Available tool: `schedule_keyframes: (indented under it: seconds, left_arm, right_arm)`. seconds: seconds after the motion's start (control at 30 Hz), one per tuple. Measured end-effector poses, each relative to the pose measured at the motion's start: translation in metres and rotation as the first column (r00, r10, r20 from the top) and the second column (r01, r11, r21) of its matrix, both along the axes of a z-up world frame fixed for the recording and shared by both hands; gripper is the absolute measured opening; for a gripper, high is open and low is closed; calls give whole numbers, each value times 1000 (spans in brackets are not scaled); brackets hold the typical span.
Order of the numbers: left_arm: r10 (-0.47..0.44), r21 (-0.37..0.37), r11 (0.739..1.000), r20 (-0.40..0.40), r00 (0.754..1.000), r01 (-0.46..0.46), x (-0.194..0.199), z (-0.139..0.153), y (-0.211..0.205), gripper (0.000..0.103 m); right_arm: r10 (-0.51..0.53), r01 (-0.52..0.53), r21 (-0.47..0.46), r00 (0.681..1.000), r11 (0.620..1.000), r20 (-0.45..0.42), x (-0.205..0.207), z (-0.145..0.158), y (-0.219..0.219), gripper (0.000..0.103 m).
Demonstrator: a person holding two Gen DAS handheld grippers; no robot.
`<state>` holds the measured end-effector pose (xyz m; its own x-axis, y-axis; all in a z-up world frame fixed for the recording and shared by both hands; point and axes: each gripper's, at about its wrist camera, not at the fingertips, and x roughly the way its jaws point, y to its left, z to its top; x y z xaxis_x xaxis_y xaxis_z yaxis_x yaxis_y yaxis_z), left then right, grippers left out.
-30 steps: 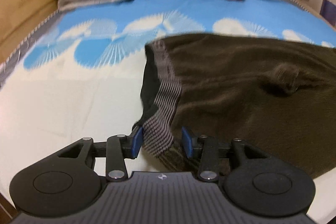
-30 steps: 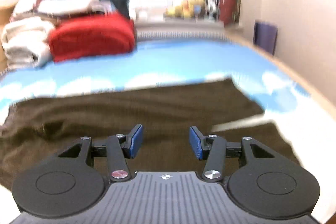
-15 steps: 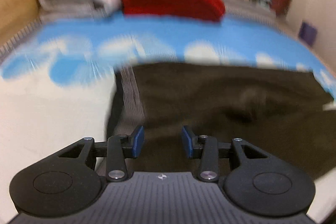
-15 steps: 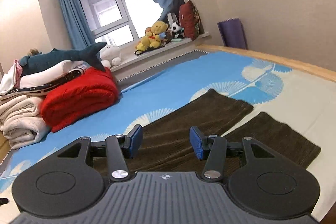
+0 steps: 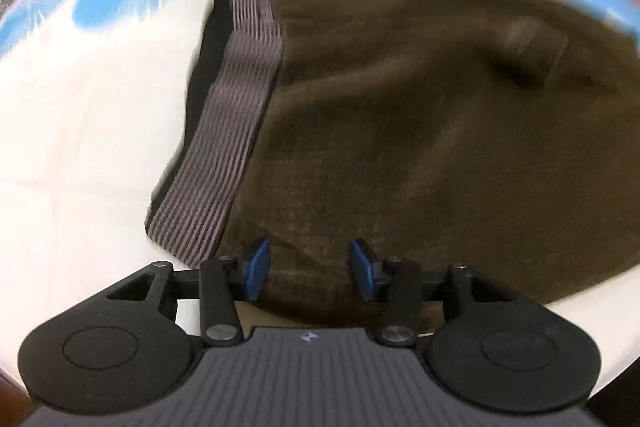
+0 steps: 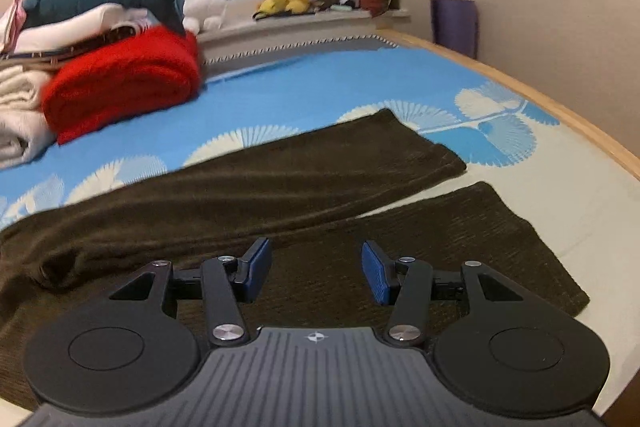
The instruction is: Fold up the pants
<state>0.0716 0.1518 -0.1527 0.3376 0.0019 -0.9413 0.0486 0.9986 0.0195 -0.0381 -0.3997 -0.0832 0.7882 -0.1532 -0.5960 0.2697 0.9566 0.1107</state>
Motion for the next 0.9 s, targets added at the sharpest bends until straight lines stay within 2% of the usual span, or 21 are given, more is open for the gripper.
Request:
schedule_keyframes:
  seconds: [0.07, 0.2, 0.27, 0.4, 0.53, 0.57, 0.7, 0.77, 0.8, 0.9]
  left_arm:
    - [-8, 2, 1000, 71, 997, 8, 1, 14, -3, 51]
    - [53, -87, 996, 194, 980, -37, -1, 42, 1, 49]
    - [49, -84, 996, 228, 972, -30, 1, 49, -4, 43]
    - [16, -34, 999, 275, 961, -7, 6, 57, -19, 28]
    - [27, -45, 999, 313, 949, -14, 7, 70, -25, 28]
    - [32, -51, 999, 326, 945, -16, 5, 74, -25, 28]
    - [38, -72, 997, 366, 930, -12, 7, 89, -33, 23]
    - [33, -90, 996, 369, 929, 0, 10, 95, -36, 19]
    - [36, -104, 995, 360, 932, 2, 12, 97, -36, 14]
    - [53, -151, 989, 340, 939, -2, 31, 103, -32, 10]
  right_arm:
    - [5, -4, 30, 1000, 1000, -10, 6, -5, -2, 52]
    - [14, -14, 97, 1000, 995, 2, 12, -5, 1, 52]
    - [30, -33, 111, 999, 993, 25, 12, -1, 6, 52]
    - [69, -72, 80, 997, 994, 35, 21, 1, 18, 52]
    - [113, -116, 59, 992, 992, 46, 29, 3, 30, 52]
    - [123, -126, 62, 991, 990, 51, 31, 4, 32, 48]
    - [140, -145, 57, 986, 988, 86, 35, 10, 44, 19]
    - [146, -152, 54, 984, 987, 106, 36, 14, 49, 12]
    - [151, -157, 50, 982, 986, 116, 36, 16, 52, 11]
    - [183, -190, 44, 975, 981, 127, 37, 18, 62, 11]
